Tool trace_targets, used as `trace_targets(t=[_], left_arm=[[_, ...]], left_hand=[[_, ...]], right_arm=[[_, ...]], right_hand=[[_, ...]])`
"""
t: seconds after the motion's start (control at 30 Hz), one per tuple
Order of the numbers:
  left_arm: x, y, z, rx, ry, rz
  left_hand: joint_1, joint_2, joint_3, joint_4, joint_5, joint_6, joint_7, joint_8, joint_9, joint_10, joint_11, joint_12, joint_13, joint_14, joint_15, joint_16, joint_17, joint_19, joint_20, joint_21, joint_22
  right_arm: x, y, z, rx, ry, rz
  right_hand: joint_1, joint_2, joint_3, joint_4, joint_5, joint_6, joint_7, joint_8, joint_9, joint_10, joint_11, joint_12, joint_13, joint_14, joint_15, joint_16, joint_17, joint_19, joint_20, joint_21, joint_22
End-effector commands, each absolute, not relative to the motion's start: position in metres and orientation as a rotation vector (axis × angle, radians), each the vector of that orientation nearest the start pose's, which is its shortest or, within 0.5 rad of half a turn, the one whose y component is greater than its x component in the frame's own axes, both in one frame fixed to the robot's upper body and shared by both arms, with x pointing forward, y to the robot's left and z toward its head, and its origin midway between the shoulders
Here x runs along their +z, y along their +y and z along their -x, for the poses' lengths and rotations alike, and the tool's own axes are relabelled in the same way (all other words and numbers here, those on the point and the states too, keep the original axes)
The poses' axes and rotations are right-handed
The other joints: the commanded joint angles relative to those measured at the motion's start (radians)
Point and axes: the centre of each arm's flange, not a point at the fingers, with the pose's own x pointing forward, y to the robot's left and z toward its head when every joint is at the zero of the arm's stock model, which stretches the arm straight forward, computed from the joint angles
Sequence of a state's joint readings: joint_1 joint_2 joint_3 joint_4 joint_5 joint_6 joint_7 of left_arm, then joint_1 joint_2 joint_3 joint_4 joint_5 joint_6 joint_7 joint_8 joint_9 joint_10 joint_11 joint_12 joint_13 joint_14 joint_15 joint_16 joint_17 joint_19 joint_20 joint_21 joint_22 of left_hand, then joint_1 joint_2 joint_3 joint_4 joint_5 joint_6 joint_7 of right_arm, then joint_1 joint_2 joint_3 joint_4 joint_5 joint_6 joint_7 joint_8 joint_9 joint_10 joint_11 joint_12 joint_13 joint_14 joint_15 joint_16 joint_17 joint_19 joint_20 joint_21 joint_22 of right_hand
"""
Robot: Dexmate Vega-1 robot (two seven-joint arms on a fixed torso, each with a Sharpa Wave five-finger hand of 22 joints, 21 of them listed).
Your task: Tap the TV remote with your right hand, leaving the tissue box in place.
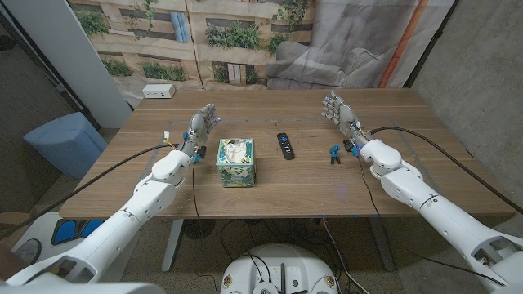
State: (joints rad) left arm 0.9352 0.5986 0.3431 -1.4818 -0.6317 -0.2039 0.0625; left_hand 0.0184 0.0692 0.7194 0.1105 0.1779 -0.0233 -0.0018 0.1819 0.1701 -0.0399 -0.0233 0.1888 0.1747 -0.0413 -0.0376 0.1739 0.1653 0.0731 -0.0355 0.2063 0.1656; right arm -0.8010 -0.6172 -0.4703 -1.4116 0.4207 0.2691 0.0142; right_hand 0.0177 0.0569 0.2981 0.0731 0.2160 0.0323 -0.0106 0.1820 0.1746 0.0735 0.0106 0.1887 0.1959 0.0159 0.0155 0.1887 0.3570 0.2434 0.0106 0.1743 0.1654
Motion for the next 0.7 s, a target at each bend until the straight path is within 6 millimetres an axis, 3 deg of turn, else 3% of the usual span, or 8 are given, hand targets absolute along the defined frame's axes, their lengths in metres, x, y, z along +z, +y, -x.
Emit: trace_targets(t=[0.03, 0.7], left_arm=[[-0.028, 0.299, -0.615, -0.153, -0.558, -0.023], [-0.028, 0.306, -0.612, -0.142, -0.557, -0.034]], left_hand=[[0.006, 0.063, -0.001, -0.006, 0.003, 0.000, -0.001, 0.004, 0.005, 0.003, -0.001, 0.006, 0.002, -0.003, 0.001, 0.004, 0.003, 0.009, -0.034, 0.000, 0.005], [0.005, 0.065, -0.001, -0.009, 0.003, 0.003, -0.001, 0.004, 0.005, 0.005, -0.003, 0.006, 0.001, -0.002, -0.002, 0.003, 0.003, 0.011, -0.034, -0.003, 0.005]], right_arm=[[0.011, -0.247, -0.636, 0.276, -0.650, 0.577], [0.024, -0.225, -0.635, 0.217, -0.647, 0.992]], right_hand=[[0.004, 0.008, 0.009, 0.000, 0.008, 0.008, -0.003, 0.007, 0.001, 0.007, -0.001, 0.003, 0.002, -0.003, -0.006, 0.002, -0.003, -0.014, -0.003, 0.001, 0.001], [-0.001, 0.017, 0.009, 0.009, 0.008, 0.008, -0.017, 0.004, 0.000, -0.022, -0.013, -0.005, -0.004, -0.037, -0.021, -0.003, -0.017, -0.056, -0.019, -0.001, 0.001]])
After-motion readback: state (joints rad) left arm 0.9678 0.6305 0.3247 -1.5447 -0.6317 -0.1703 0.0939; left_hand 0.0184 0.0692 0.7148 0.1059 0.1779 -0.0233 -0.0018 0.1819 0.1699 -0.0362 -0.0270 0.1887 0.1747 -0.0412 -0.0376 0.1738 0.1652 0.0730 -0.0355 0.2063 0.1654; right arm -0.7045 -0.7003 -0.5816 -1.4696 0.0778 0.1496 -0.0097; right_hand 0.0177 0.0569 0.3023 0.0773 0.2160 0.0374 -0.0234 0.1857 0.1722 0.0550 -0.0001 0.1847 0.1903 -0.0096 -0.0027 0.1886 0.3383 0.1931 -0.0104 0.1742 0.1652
